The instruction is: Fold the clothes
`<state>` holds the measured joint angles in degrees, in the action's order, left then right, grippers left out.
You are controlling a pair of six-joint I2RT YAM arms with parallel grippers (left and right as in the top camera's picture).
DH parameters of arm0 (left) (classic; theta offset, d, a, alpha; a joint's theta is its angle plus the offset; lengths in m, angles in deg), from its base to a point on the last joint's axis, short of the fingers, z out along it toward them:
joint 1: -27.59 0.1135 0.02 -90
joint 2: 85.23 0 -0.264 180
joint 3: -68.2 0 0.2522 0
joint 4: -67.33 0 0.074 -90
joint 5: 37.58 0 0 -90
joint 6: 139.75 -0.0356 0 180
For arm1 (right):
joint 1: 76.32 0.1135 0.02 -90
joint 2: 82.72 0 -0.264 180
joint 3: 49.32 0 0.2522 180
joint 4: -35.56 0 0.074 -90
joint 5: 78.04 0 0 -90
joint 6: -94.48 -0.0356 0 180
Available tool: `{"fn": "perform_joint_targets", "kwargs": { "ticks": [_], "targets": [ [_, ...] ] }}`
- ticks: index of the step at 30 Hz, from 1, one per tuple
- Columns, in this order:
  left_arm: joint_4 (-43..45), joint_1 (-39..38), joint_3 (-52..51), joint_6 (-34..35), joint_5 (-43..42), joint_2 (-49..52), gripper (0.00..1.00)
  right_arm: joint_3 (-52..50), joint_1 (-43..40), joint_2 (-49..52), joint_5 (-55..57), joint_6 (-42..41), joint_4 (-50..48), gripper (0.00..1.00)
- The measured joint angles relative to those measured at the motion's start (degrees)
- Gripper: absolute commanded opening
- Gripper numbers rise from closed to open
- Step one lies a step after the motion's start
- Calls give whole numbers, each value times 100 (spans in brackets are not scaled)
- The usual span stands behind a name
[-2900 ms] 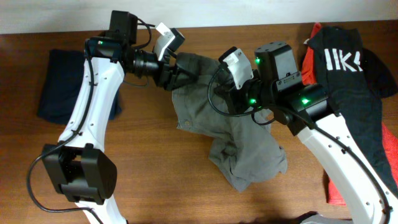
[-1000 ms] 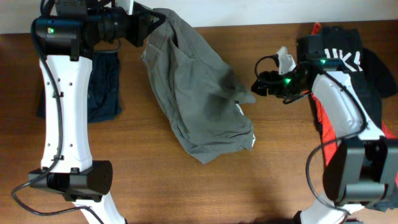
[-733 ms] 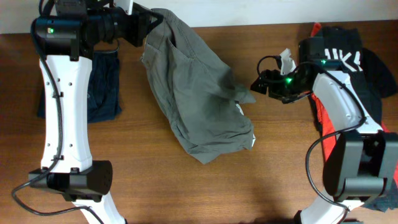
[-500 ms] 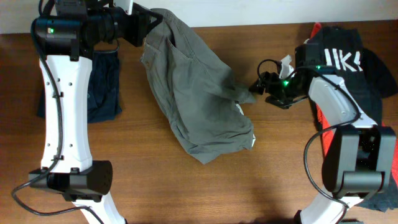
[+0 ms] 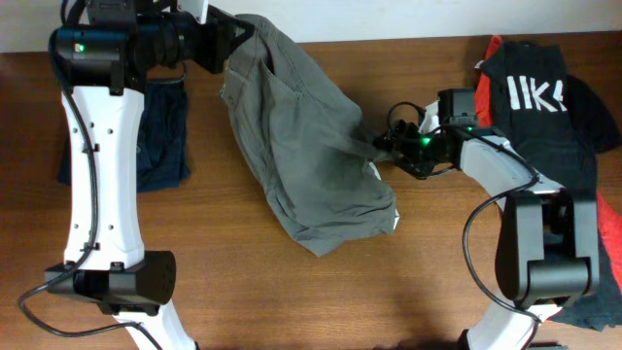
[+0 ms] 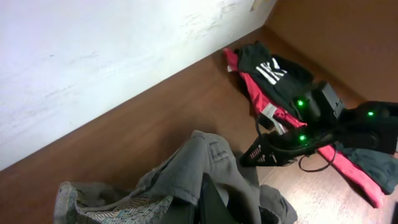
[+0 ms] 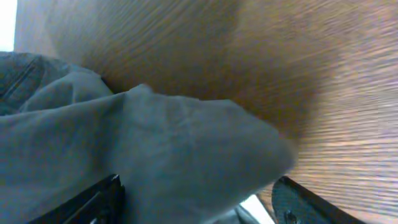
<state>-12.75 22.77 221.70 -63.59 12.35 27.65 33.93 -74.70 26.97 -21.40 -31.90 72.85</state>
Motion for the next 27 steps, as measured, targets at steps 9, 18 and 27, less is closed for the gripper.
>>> {"fn": "perform_joint_targets", "kwargs": {
  "ticks": [9, 18, 27],
  "targets": [
    [-66, 0, 0, 0, 245, 2, 1, -50, 260, 0, 90, -90, -323, 4],
    [-59, -22, 188, 0, 1322, 28, 1, 741, 22, -46, 192, 870, 695, 4],
    [-72, -31, 1576, 2, 2275, 15, 1, 3956, -557, -673, 682, 2015, 3681, 4]
  ]
}}
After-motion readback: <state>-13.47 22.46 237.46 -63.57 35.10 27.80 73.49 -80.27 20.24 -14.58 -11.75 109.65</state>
